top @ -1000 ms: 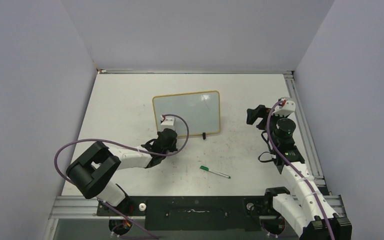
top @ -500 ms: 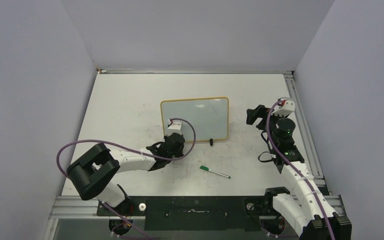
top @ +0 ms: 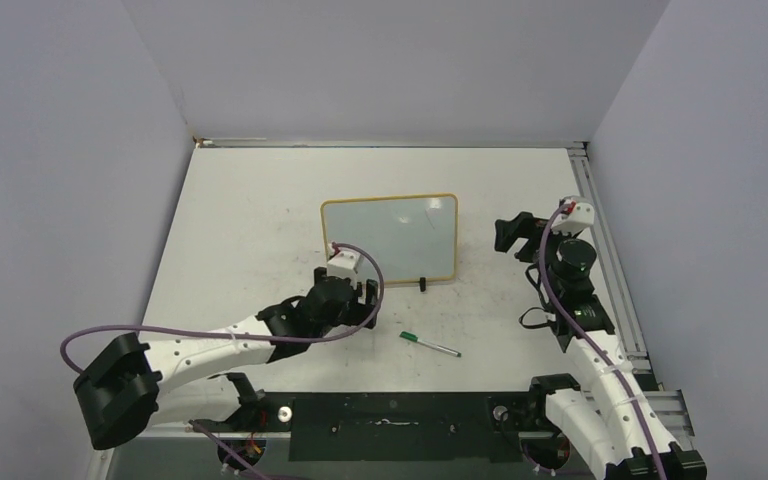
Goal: Write a sentence on the whiteboard
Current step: Move the whiteboard to the center of the board, then open the whiteboard marker at the center of the board.
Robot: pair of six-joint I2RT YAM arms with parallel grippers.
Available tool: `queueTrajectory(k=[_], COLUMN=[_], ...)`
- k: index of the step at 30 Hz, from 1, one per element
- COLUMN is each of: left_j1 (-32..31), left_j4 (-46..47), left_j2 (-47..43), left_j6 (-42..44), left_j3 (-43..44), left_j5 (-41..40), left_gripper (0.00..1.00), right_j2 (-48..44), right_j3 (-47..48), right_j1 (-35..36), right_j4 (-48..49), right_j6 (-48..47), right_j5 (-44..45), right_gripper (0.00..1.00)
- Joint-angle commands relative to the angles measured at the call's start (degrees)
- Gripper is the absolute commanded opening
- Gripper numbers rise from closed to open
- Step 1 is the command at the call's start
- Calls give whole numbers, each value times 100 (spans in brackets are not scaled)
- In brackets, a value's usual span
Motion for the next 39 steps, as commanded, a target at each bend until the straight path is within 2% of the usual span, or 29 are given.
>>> queueTrajectory(k=[1,6,10,14,22,29,39], left_j1=[-524,-1052,-1083,-1137,-1157,-1154,-1173], left_j4=[431,1017,1022,695,647,738,490], left_j2=[-600,-326,624,1616,2431,2631,2601], left_j6=[1127,2708,3582,4085,4365,4344,3988], left_j3=[-110,10,492,1188,1587,1441,1269], left_j5=[490,1388,2174,2651,2758,2524,2294], left_gripper=[81,82,82,78,61,57,44], right_j2=[-305,-600,-843,-983,-1219,-1221,-1195], right_j3=[333,442,652,860,1070,1064,1037], right_j1=[-4,-2,2,9,14,24,23], right_j4=[-139,-468,-910,-1295,-1630,-1581,-1587], right_j6=[68,224,220,135,89,117,100], right_j5=[-285,-629,-897,-1049,-1061,-1119,-1140], right_gripper=[90,90,90,90,90,90,90])
